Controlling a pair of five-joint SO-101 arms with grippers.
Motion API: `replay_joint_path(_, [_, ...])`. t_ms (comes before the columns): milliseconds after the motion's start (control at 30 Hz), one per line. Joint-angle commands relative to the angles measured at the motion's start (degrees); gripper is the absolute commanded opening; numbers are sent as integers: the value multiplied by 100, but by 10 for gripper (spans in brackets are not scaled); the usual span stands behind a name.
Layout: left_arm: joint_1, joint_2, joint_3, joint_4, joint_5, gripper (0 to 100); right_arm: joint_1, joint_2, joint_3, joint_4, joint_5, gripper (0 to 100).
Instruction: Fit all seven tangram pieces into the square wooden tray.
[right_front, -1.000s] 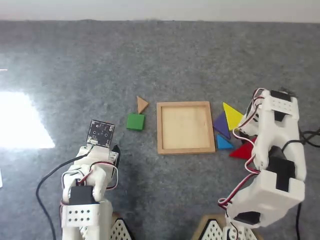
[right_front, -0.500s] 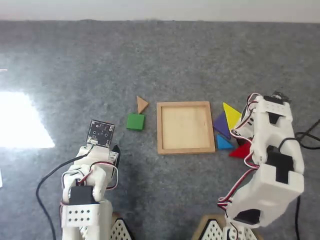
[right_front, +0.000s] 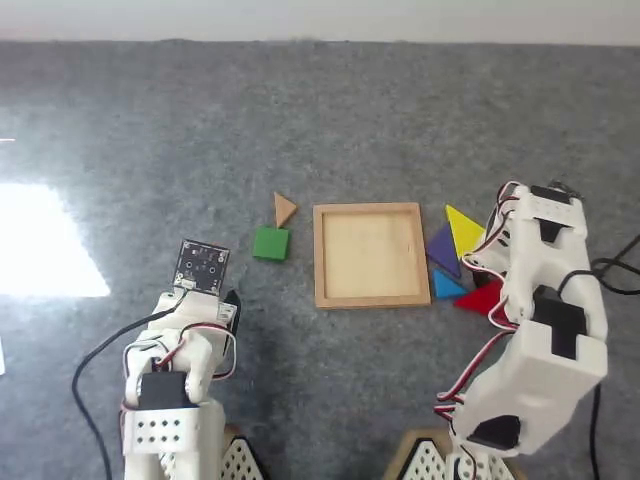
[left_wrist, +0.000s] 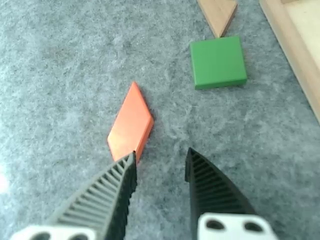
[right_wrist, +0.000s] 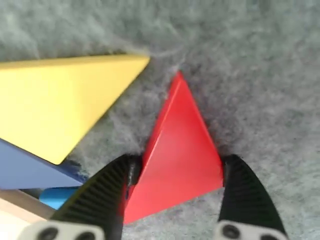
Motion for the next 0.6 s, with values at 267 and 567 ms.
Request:
replay_joint_path(267, [-35,-97,-48,0,-70,152,-365,-1226,246,-84,-44,154])
replay_joint_path(567, [-35,-97,-48,0,-70,152,-295,-2088,510,-22,-26,164])
